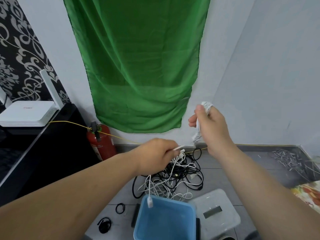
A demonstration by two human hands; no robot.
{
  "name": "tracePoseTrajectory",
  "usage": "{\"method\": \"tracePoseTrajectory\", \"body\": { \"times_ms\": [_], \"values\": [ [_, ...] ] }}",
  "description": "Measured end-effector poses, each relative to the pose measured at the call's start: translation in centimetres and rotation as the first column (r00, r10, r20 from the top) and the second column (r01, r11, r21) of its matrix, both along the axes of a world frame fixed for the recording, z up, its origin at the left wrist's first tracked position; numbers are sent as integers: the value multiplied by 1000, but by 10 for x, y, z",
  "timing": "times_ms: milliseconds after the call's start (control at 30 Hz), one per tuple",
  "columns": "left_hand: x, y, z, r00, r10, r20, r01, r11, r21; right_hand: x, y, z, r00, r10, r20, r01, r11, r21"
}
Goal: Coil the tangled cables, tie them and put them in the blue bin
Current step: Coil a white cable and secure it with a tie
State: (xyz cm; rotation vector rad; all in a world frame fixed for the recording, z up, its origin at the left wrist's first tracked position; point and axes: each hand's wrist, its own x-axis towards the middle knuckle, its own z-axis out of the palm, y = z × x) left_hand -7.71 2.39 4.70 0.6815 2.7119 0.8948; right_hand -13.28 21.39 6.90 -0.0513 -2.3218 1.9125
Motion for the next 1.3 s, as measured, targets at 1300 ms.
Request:
{"method": "tracePoseTrajectory", "body": {
  "times_ms": [1300],
  "values": [
    [4,13,21,946,58,-319,-44,998,52,13,-1,0,966,171,196,-189,979,76]
  ]
}}
